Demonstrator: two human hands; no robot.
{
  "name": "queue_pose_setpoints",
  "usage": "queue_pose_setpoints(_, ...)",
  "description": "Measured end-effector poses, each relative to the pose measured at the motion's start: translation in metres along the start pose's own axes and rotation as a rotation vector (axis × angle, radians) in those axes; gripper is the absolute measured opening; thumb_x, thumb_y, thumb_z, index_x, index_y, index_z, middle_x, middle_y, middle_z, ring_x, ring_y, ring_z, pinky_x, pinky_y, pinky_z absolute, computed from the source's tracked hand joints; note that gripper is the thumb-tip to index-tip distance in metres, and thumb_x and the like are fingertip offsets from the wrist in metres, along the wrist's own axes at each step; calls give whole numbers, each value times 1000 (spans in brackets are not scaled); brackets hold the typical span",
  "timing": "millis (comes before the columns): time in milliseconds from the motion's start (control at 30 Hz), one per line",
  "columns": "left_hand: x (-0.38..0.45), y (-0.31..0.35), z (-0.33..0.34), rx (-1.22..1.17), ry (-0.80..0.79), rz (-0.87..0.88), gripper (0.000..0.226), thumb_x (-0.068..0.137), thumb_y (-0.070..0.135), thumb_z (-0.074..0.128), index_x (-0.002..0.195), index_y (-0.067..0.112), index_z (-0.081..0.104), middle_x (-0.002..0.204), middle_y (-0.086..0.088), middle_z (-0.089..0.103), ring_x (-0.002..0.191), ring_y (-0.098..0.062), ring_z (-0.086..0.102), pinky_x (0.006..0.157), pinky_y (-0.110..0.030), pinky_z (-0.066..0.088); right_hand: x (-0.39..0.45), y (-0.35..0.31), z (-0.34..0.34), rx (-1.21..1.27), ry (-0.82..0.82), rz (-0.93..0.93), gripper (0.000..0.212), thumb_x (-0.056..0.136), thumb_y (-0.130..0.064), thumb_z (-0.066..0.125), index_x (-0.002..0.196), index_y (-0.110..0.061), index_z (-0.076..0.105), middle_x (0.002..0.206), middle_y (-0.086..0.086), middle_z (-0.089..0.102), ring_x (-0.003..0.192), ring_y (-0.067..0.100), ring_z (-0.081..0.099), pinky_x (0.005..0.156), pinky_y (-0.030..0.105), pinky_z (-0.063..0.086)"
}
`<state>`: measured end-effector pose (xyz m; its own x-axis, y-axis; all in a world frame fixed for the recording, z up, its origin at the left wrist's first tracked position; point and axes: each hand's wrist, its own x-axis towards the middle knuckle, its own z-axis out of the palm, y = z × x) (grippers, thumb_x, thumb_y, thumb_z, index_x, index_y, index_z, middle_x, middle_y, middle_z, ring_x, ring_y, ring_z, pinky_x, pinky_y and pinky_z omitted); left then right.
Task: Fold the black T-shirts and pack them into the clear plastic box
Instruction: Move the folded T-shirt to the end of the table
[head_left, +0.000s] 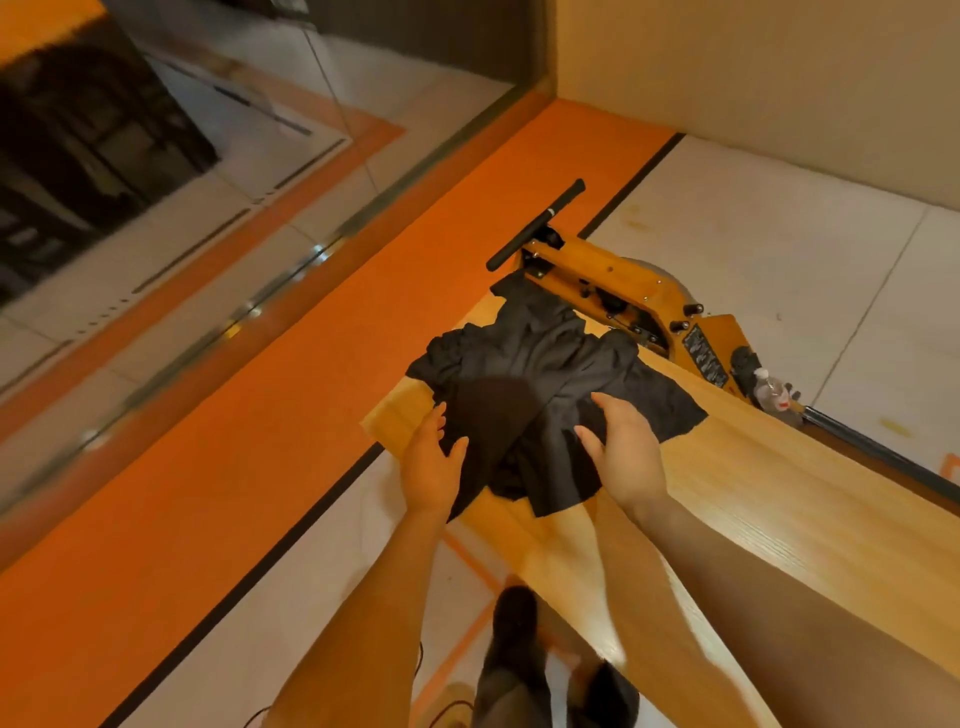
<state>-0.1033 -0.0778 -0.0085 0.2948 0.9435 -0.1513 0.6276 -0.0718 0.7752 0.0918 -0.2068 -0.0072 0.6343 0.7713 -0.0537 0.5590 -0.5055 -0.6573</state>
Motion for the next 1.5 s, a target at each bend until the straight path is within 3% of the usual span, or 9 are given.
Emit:
queue_pose_setpoints(300,55,-8,-10,8,-46,-8,54,91,18,66,140,15,45,131,-5,56,121,-19,53,99,-37,47,39,-33,26,-56,-5,-31,45,95,-30,62,137,-15,53,135,6,58,125,26,51,106,40,40)
queue_pose_setpoints(500,83,-3,2,42,-214,-128,66,90,24,67,145,14,34,122,-5,61,116,-22,56,93,-35,47,59,-45,40,-141,-60,46,51,93,-25,65,141,-17,50,137,4,56,126,26,48,106,40,40)
queue_pose_setpoints(633,86,-4,17,105,-251,-132,64,89,21,68,144,13,36,117,-6,62,109,-23,59,90,-34,49,63,-41,45,-248,-24,59,29,96,-18,61,124,-16,66,119,5,66,111,25,54,95,36,46)
queue_pose_setpoints(733,87,-4,20,168,-230,-109,48,91,20,65,135,13,47,112,-6,64,103,-23,61,86,-34,51,64,-36,43,-253,16,76,19,97,-16,57,109,-16,72,106,5,69,99,25,56,86,35,48)
queue_pose_setpoints(1000,66,7,18,129,-137,63,22,92,17,62,113,13,65,90,4,58,84,-13,56,77,-27,49,49,-28,36,-199,117,135,16,98,-11,54,101,-12,70,99,9,67,92,28,59,81,42,52)
queue_pose_setpoints(1100,48,15,24,120,-152,165,6,90,16,63,91,13,68,71,9,49,71,-7,49,70,-23,43,41,-23,32,-103,173,197,18,97,-10,52,90,-10,68,90,10,67,79,27,59,68,39,50)
queue_pose_setpoints(1167,38,21,30,145,-180,206,13,90,17,61,79,11,64,64,2,49,64,-12,49,63,-23,38,37,-21,27,-30,196,247,17,98,-12,52,90,-9,67,87,10,66,76,27,61,67,36,49)
queue_pose_setpoints(1333,20,24,35,98,-160,162,19,91,19,62,96,2,67,87,-14,67,85,-24,62,76,-32,48,35,-27,14,162,222,339,20,99,-14,55,115,-7,65,105,11,68,96,28,64,79,30,44)
queue_pose_setpoints(1500,26,22,13,-46,-34,15,12,91,13,64,101,10,69,89,-2,64,90,-22,61,84,-34,50,40,-36,14,192,200,292,19,98,-13,56,113,-9,67,105,9,70,93,23,64,78,29,46)
